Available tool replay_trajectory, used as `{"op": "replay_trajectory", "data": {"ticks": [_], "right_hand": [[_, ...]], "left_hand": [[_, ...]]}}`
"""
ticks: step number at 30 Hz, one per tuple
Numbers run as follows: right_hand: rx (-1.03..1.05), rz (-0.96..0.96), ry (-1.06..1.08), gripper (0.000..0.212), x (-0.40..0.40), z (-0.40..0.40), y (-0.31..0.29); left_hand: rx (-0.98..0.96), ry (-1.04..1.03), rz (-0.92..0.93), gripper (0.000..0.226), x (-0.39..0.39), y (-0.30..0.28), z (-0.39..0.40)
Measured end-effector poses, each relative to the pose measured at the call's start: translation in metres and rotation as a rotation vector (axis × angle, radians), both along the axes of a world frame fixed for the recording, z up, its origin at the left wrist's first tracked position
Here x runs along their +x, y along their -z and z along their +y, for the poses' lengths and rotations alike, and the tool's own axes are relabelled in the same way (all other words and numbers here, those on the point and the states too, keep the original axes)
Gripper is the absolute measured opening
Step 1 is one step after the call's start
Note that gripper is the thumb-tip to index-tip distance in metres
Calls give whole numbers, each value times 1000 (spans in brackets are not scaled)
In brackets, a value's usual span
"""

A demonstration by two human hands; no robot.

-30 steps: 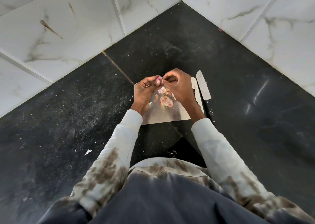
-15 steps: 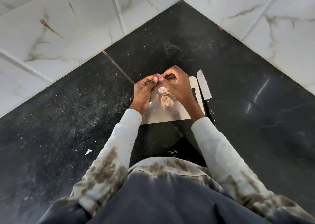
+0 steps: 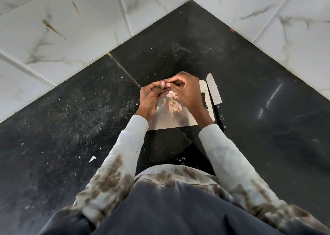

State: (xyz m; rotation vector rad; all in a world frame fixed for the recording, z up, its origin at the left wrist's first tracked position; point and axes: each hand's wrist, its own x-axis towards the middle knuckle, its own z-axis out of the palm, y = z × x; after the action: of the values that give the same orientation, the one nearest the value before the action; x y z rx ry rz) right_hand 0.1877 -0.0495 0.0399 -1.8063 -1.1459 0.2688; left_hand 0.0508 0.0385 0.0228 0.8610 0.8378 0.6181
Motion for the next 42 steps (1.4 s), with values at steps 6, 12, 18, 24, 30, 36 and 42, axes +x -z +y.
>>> {"op": "replay_trajectory", "data": {"ticks": [6,12,18,24,30,36,42], "right_hand": [[-56,20,-38,17,0,1,3],[-81,27,-47,17,2,3,3],[-73,21,-86,19,2,2,6],[-76,-32,-83,19,-5,6,9],[-23,-7,-48,17,-6,3,11],[-7,162,38,18,-3,2,1],[-208,214,102,12,1,-9,17]], "left_hand": [[88,17,69,25,-4,1,1],[146,9,122,23,-2,2,2],[74,9,119,22,2,3,-1],[-44,-23,97,22,4,9,0],[-124,-22,-13,24,6,7,4],[-131,1,-85,27,4,5,3],[-67,-16,-31,24,-5,3,2]]}}
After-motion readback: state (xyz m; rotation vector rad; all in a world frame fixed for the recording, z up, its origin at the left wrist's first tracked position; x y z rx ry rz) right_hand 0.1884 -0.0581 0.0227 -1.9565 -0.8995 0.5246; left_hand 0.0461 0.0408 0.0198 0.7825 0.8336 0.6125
